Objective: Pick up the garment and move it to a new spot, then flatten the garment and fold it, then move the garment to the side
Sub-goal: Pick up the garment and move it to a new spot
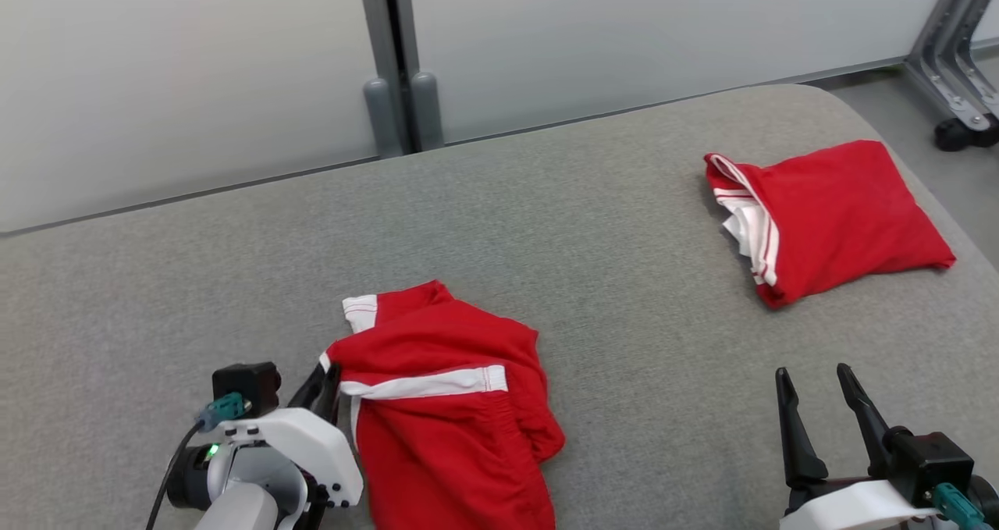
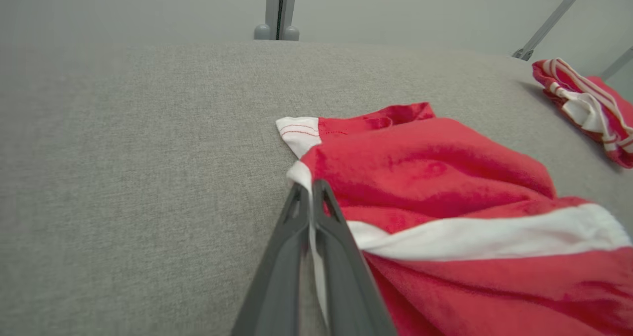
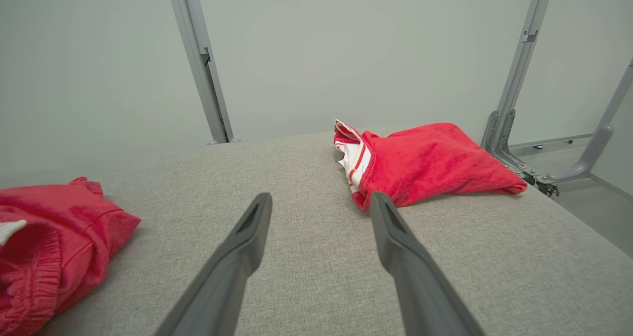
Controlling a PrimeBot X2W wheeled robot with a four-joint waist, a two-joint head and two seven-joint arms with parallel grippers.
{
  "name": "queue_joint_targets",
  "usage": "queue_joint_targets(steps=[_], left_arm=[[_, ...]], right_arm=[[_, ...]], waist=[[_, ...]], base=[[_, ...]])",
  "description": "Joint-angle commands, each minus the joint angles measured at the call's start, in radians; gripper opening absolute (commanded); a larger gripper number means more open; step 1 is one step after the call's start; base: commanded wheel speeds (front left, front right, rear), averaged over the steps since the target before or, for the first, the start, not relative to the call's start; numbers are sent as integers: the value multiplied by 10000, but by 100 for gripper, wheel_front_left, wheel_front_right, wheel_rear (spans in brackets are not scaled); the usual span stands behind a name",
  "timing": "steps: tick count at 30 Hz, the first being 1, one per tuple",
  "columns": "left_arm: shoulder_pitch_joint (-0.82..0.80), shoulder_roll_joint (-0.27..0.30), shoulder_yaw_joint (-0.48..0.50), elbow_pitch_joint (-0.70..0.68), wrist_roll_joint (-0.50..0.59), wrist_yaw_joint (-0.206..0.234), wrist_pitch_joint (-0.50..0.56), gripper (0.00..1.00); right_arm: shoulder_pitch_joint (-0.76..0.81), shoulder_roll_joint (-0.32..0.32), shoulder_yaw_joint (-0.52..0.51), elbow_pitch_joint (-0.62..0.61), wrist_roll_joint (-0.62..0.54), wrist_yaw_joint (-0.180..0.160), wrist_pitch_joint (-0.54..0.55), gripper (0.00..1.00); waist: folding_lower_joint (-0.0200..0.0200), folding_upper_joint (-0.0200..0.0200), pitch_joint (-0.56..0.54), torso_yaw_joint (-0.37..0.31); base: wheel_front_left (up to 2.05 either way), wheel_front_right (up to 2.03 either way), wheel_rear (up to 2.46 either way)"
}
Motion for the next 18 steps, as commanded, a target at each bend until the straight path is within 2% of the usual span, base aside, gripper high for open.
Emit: queue_joint_targets(steps=[1,5,9,16,18], left_arm=[[-139,47,31,123,4,-69,-224,100],[-106,38,-181,493,450,-216,-1495,100],[380,29,-113,62,714,-204,-2179,100],[2174,21,905,-2672,1951,226,-2300,100],[3005,-81,1559,-3591,2501,257,-2302,100]], right_arm=[[12,-49,-52,3,-112,-3,-1,100],[21,-48,-240,31,-276,-3,0,100],[82,-50,-510,-87,-428,-3,-1,100],[298,-46,-984,-278,-616,-3,0,100],[395,-48,-1132,-337,-693,-3,0,100]], waist=[[0,-1,17,159],[0,-1,-72,512],[0,-1,-209,876],[0,-1,-519,1565],[0,-1,-664,1817]], base=[[0,0,0],[0,0,0],[0,0,0],[0,0,0],[0,0,0]])
